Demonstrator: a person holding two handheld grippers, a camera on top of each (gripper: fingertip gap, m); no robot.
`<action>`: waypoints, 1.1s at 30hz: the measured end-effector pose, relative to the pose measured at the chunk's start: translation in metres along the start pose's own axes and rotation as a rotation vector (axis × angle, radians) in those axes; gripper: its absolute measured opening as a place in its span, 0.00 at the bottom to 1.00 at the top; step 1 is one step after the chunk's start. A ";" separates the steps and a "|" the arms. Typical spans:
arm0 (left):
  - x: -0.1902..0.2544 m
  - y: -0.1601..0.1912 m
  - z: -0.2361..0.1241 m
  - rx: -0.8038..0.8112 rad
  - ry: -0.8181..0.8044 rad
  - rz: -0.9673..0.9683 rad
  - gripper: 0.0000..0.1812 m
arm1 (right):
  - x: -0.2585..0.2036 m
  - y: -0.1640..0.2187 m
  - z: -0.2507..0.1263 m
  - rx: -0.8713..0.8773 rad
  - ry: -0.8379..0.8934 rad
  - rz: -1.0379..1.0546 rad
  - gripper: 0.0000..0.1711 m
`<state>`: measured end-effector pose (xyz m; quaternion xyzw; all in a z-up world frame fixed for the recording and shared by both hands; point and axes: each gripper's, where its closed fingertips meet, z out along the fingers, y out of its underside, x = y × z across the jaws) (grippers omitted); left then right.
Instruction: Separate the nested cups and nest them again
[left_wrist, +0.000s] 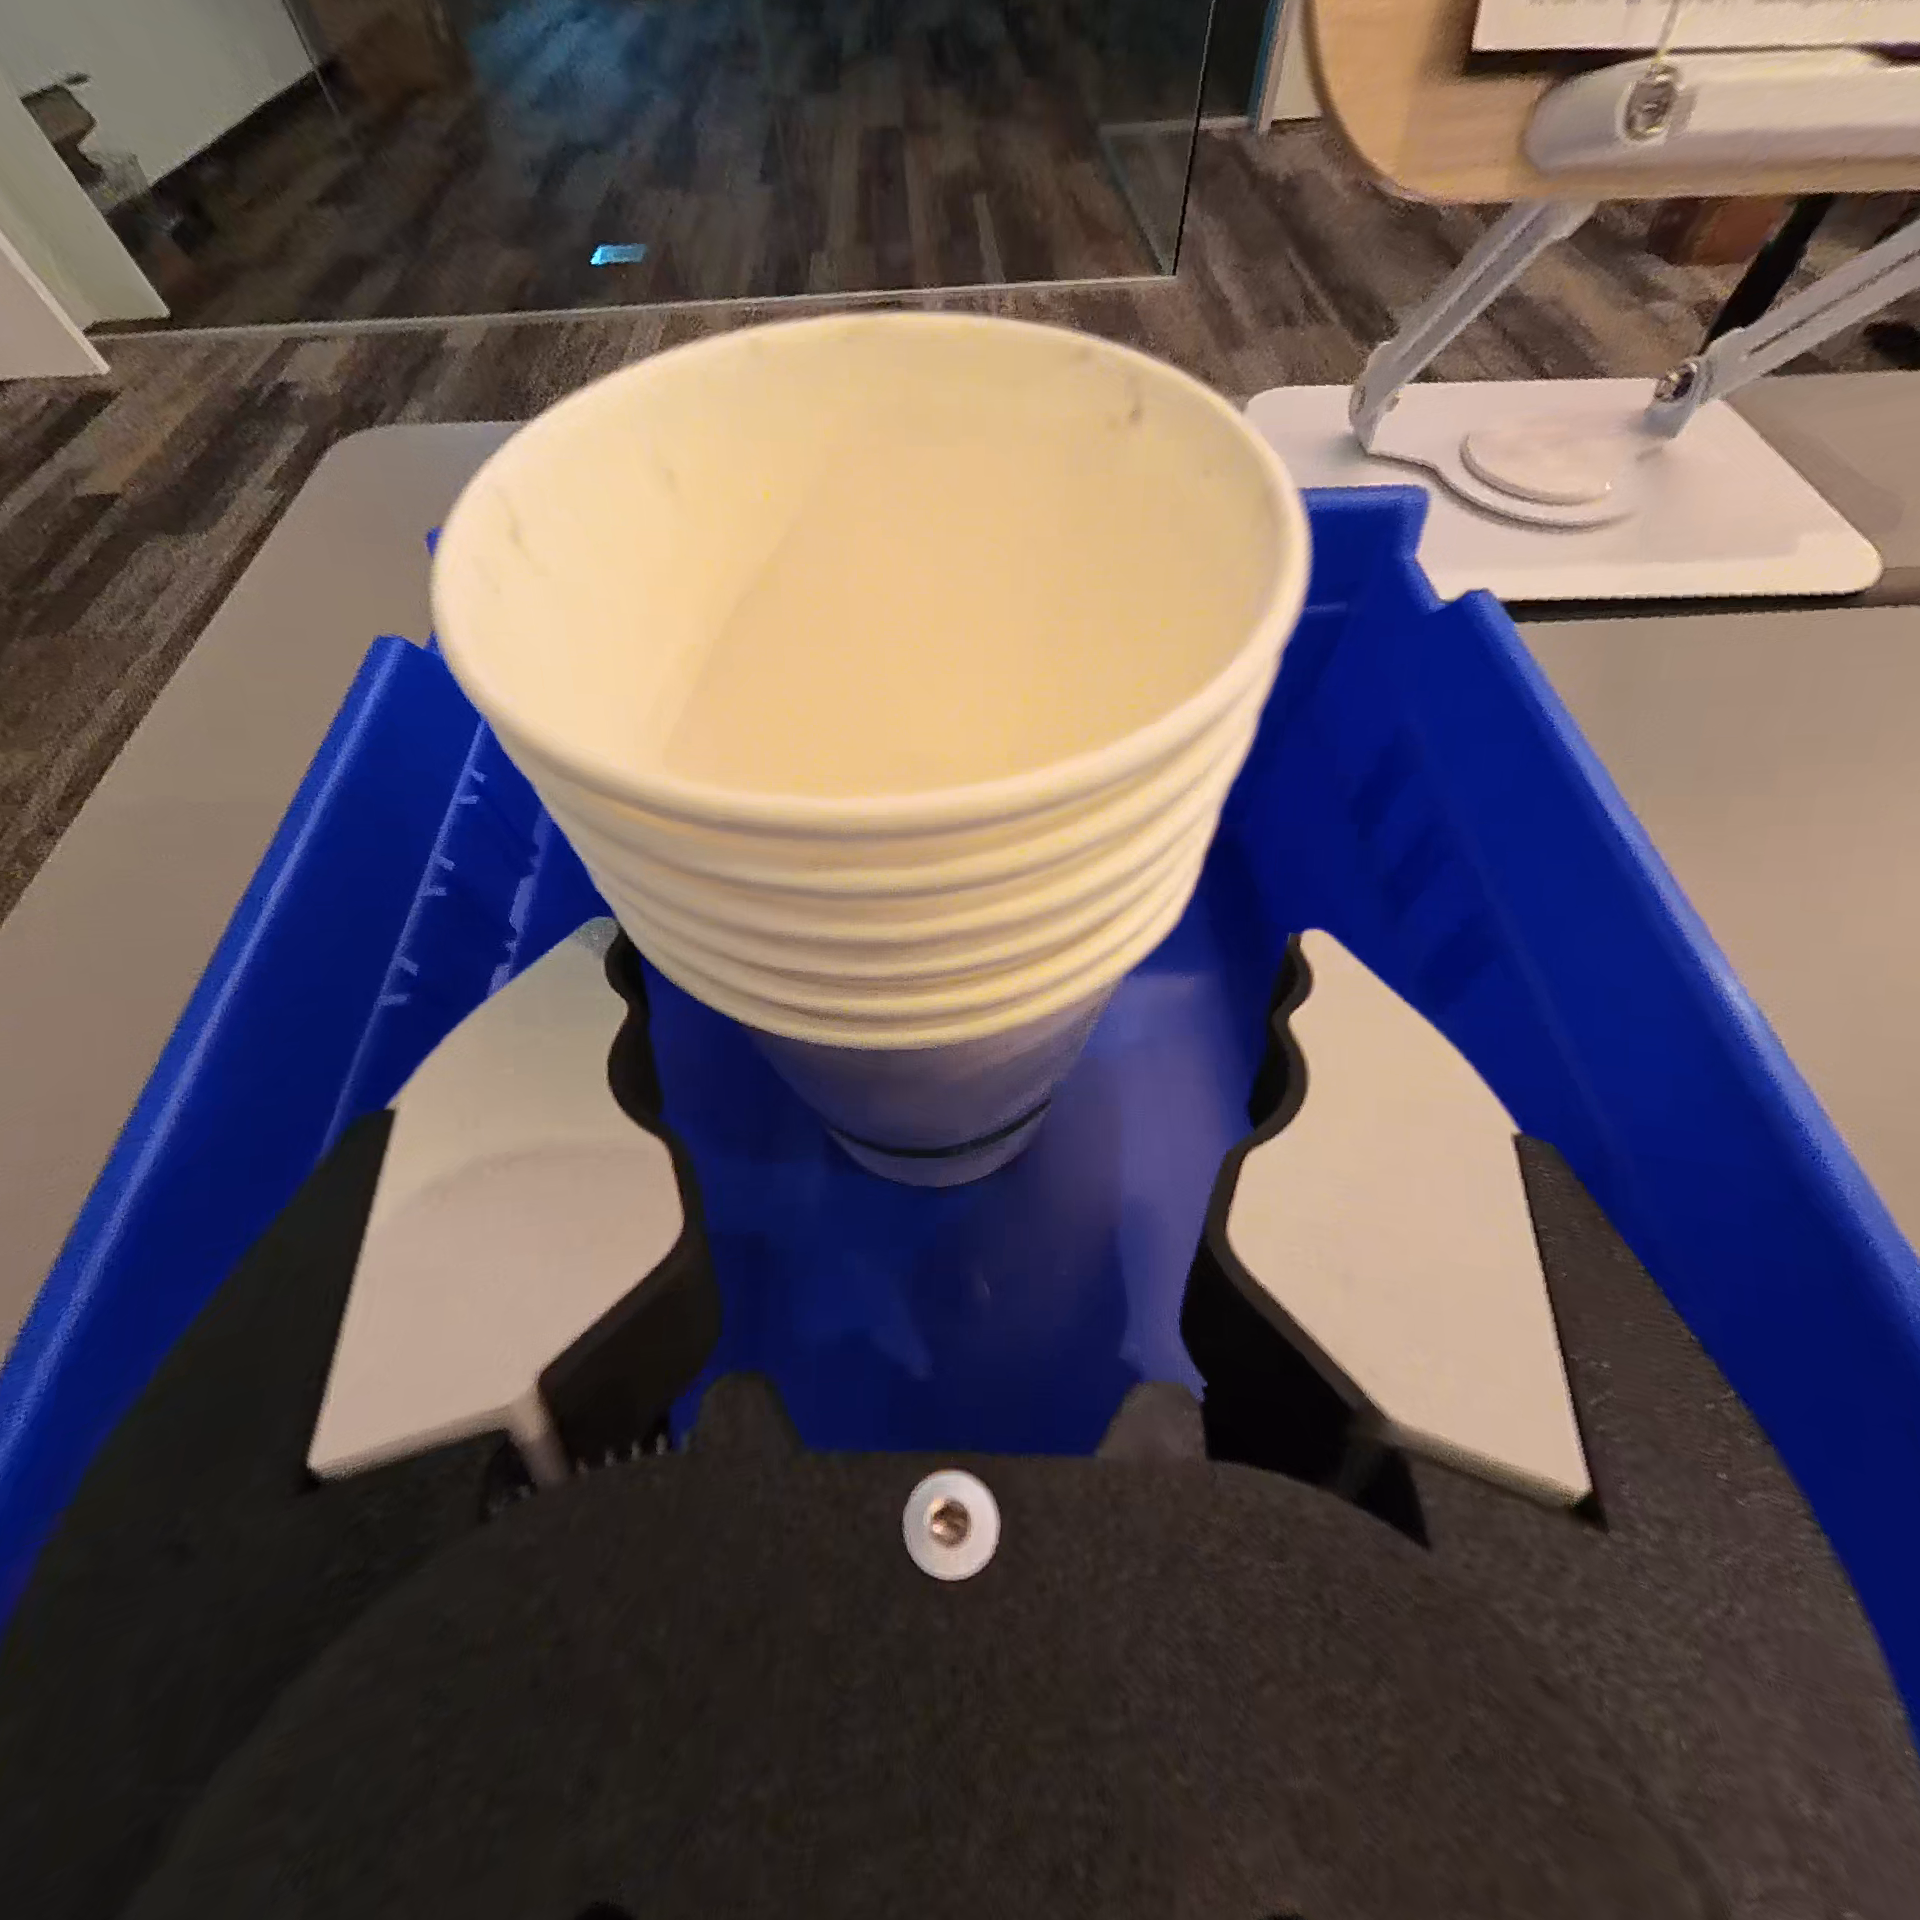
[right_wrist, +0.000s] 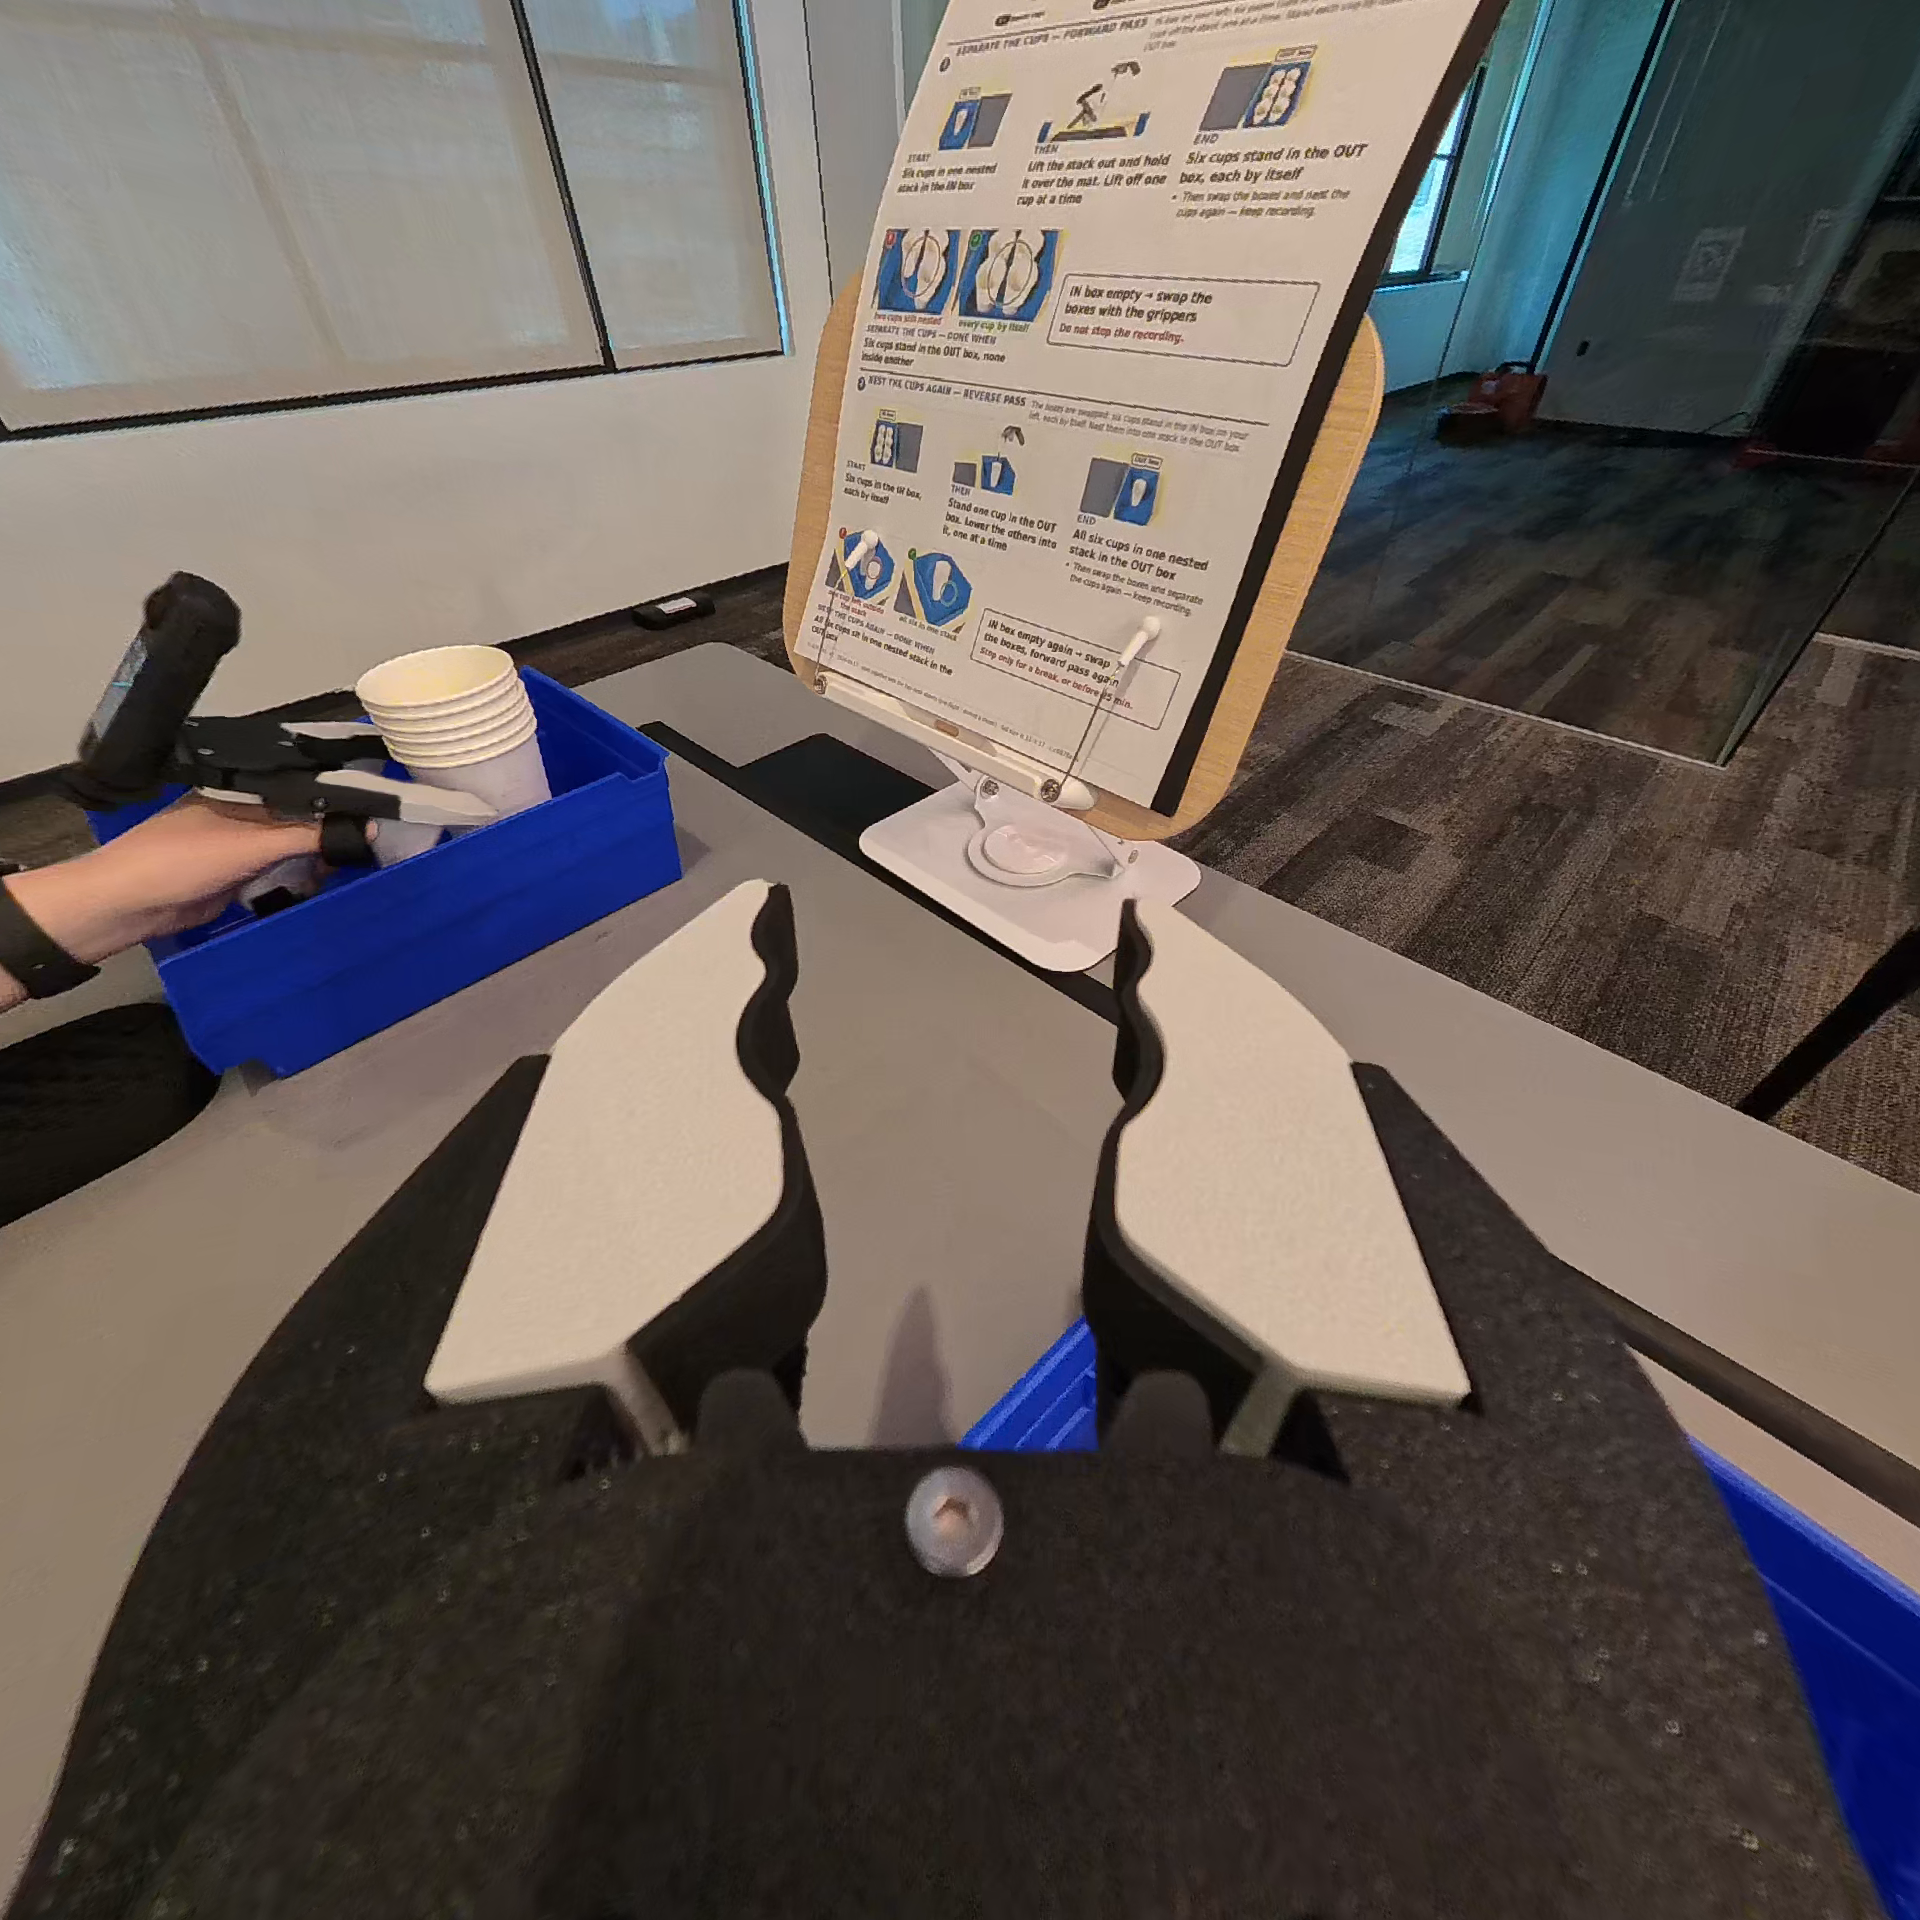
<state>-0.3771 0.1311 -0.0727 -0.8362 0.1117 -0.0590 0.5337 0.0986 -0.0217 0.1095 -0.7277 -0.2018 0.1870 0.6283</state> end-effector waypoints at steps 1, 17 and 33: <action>-0.001 0.002 0.003 -0.005 -0.001 -0.013 0.62 | 0.000 0.000 0.000 0.001 -0.002 0.002 0.34; -0.010 0.012 0.026 -0.010 -0.015 -0.048 0.62 | 0.006 0.002 0.001 -0.014 0.007 0.003 0.34; -0.009 0.010 0.021 -0.012 0.037 -0.024 0.52 | 0.008 0.013 0.009 -0.065 0.004 0.001 0.33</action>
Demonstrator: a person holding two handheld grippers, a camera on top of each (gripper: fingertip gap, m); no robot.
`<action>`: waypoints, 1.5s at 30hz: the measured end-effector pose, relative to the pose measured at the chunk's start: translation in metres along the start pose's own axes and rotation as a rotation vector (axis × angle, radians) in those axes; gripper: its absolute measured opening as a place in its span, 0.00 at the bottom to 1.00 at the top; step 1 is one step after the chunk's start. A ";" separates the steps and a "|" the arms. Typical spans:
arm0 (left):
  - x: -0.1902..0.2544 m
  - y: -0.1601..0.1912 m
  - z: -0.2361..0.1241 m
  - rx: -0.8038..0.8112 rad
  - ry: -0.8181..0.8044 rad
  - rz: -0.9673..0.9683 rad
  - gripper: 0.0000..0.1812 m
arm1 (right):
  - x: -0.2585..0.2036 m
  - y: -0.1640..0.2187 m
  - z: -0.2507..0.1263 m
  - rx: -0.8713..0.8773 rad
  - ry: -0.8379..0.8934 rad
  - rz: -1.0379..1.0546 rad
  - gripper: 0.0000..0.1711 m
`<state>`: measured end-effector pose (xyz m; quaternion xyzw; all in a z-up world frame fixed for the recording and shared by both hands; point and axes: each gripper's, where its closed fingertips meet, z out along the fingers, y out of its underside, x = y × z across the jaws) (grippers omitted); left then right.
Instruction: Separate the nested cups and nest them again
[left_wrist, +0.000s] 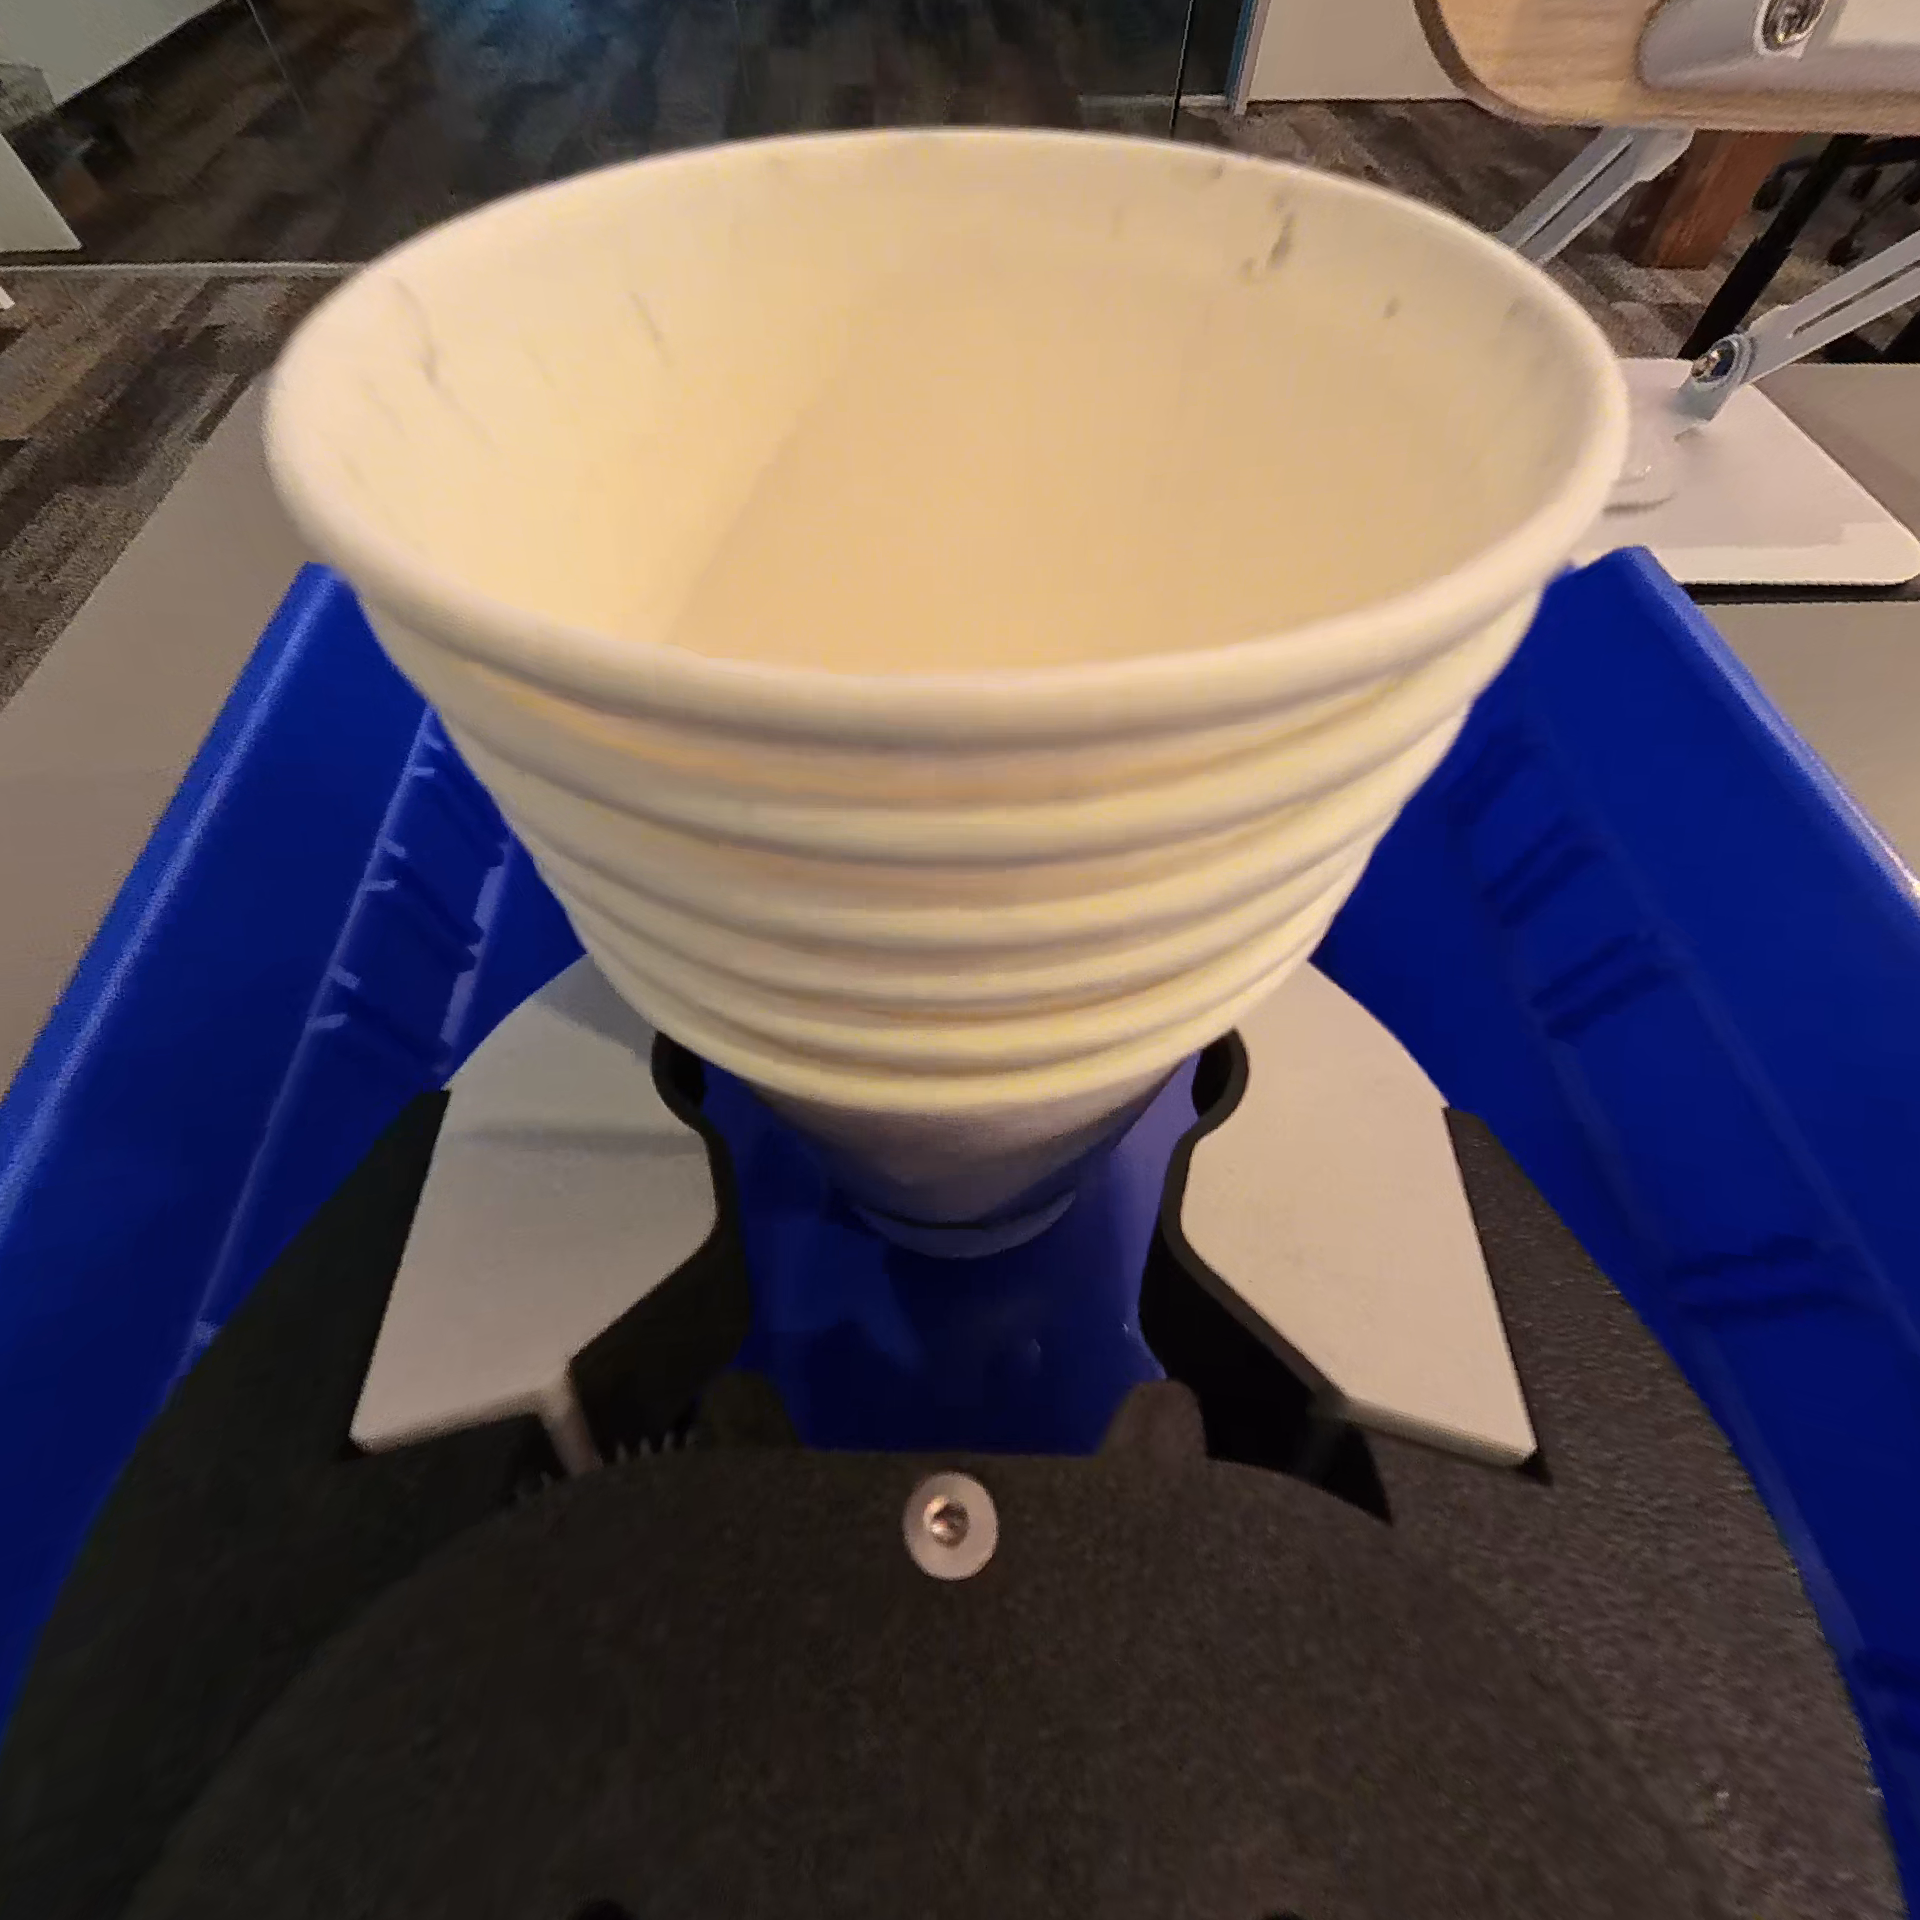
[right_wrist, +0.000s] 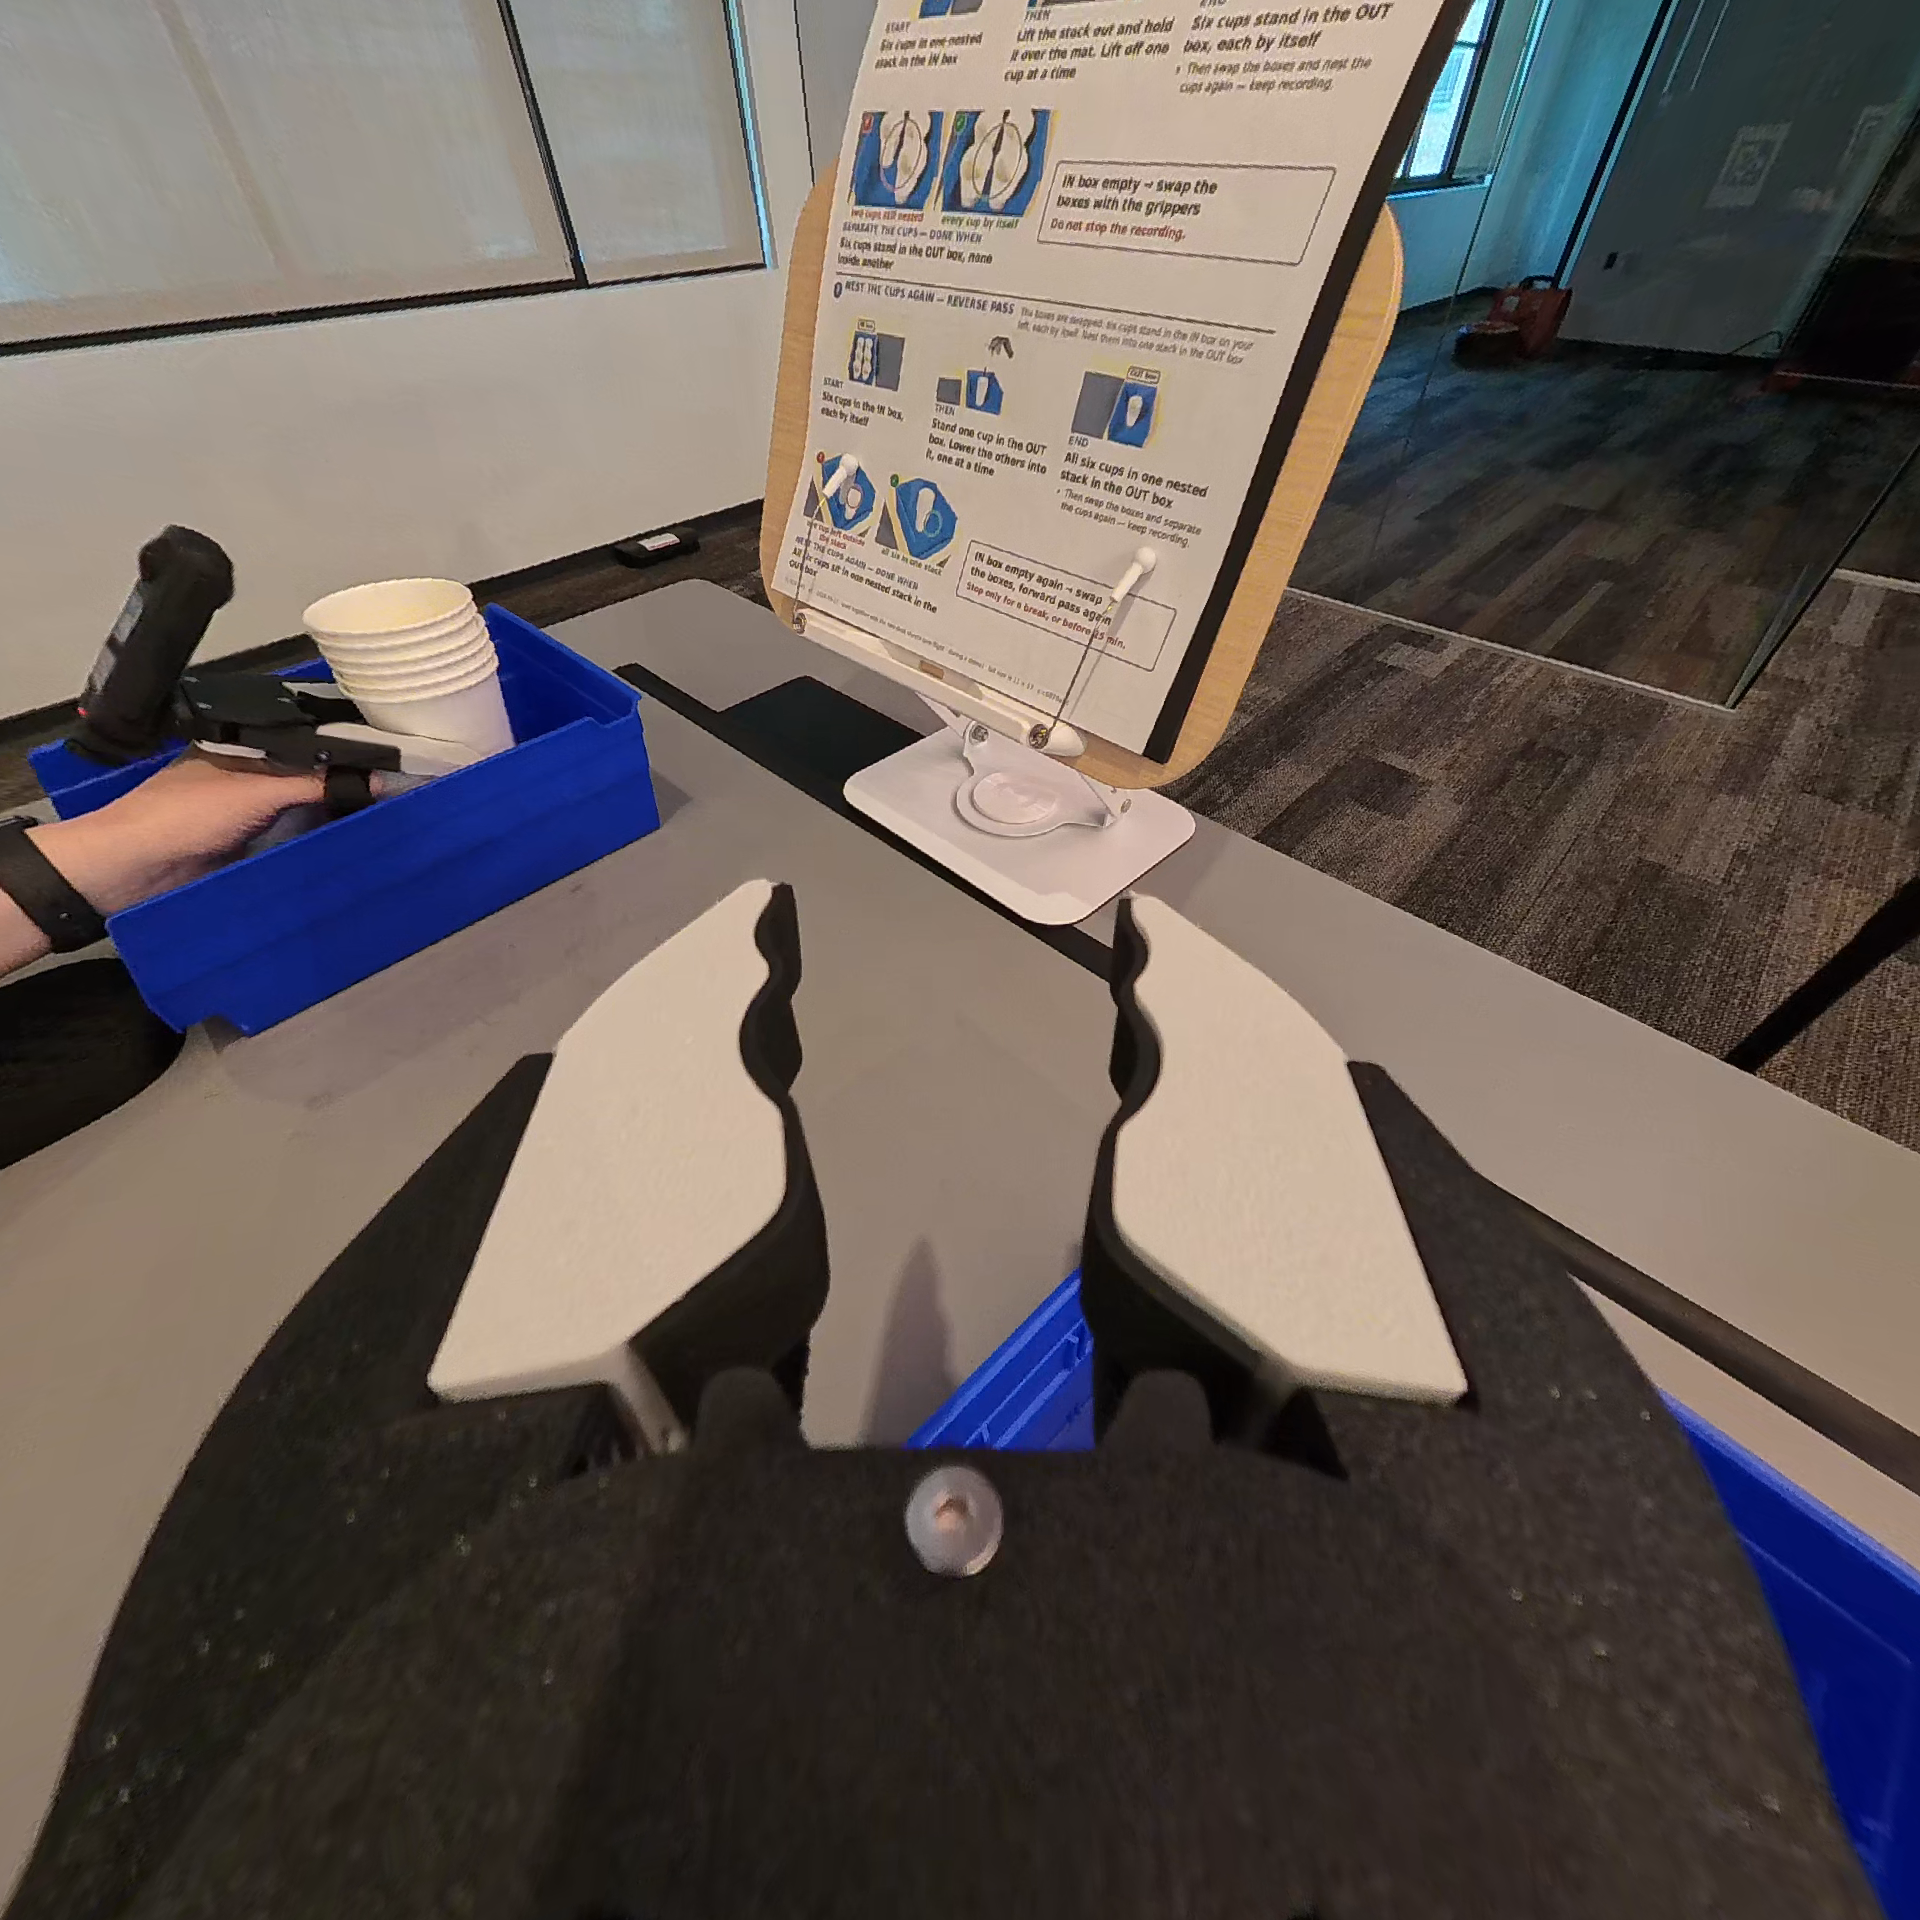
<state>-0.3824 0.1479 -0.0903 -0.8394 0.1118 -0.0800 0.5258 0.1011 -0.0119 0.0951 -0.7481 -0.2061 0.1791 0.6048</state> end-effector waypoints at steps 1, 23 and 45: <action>-0.001 -0.002 -0.002 0.006 0.001 -0.006 0.52 | 0.000 0.001 0.001 -0.003 0.000 0.000 0.33; -0.003 -0.005 -0.024 0.081 -0.005 0.031 0.52 | 0.002 0.020 0.013 -0.102 0.006 -0.024 0.33; 0.001 -0.011 -0.030 0.200 0.031 -0.025 0.52 | 0.005 0.030 0.017 -0.150 0.010 -0.035 0.33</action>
